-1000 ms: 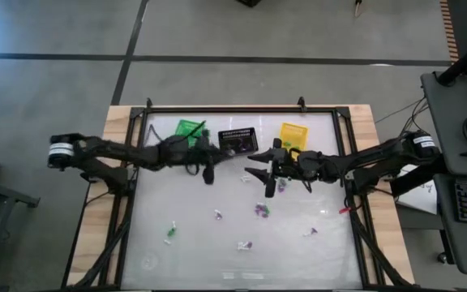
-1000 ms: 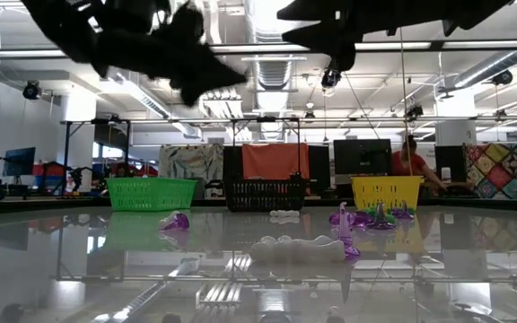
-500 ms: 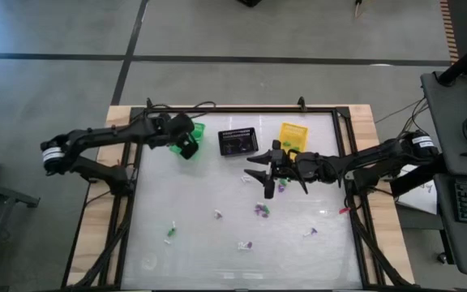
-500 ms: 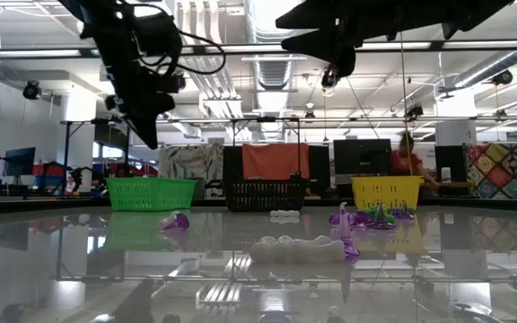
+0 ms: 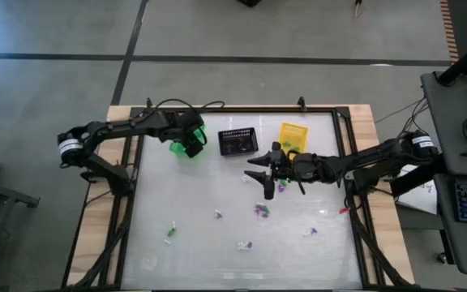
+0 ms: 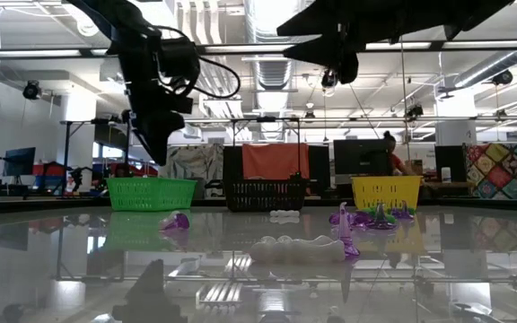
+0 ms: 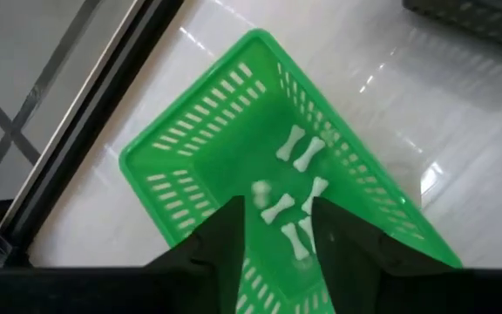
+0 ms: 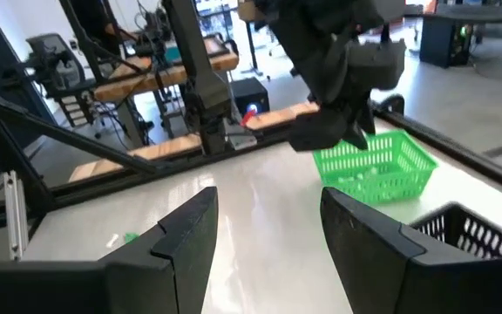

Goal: Sort Halloween decoration
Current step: Put the purple witch hat toy into the black basket

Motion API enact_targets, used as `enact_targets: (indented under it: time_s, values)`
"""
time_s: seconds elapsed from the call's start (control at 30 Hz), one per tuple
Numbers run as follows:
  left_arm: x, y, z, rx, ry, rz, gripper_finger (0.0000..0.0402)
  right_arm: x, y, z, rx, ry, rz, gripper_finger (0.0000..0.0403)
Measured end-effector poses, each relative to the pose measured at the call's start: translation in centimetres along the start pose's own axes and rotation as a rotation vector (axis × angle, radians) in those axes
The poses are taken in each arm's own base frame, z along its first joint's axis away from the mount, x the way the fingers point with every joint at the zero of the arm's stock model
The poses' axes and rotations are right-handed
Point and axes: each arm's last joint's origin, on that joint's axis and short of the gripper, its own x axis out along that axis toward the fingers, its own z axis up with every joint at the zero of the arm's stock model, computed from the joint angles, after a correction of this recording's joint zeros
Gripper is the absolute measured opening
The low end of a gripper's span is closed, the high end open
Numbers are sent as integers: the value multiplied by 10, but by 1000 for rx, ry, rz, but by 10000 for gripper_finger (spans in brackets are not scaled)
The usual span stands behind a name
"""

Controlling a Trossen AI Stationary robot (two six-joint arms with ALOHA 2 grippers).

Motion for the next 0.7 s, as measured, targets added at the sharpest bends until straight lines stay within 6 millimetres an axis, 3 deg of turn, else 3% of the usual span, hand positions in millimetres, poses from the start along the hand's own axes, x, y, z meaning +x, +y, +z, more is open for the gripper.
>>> enact_targets:
  time_s: [0.17,0.33,0.7]
  values:
    - [-4,1,0,-4,-11,0,149,0,-2,-6,35,57,-18,196]
    - [-21,-2,-2,-32,-80,-19,153,-1,-5,-16,36,160,-50,196]
    - [-74,-48,-16,46,-484,-210,153,-14,-15,-45,394,545,-215,180]
